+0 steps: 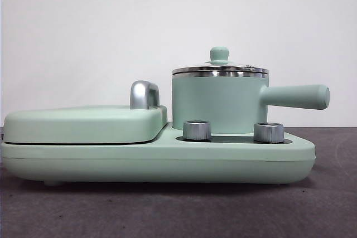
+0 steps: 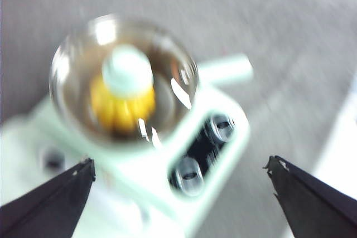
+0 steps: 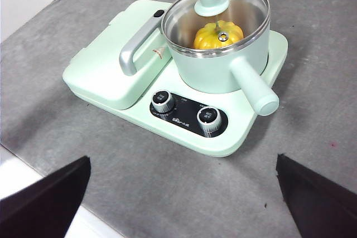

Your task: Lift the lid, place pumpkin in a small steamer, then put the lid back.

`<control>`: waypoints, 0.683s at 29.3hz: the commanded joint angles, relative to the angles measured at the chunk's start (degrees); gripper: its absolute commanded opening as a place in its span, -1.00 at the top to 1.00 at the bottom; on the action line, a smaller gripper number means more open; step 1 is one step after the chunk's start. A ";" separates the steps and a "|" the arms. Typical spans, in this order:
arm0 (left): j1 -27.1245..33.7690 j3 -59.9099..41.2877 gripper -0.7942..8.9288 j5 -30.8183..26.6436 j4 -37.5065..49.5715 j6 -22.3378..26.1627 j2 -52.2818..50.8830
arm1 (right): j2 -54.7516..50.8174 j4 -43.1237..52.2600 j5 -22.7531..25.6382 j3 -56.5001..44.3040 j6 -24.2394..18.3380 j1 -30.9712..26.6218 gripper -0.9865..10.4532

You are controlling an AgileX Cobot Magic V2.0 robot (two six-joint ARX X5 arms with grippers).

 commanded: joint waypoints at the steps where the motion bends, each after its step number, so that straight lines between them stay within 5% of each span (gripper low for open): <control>1: 0.42 0.83 -0.19 -0.02 -5.35 -1.90 -1.90 | 0.15 1.66 -2.12 0.46 -1.18 0.35 -0.13; 10: 0.72 -14.23 -0.18 0.00 -4.31 -4.48 -20.50 | 0.15 3.04 -4.39 0.46 -2.19 0.35 -0.13; 20: 0.77 -39.67 -0.18 -3.41 11.45 -19.96 -46.97 | 0.15 2.99 -6.36 0.46 -2.82 0.35 -0.13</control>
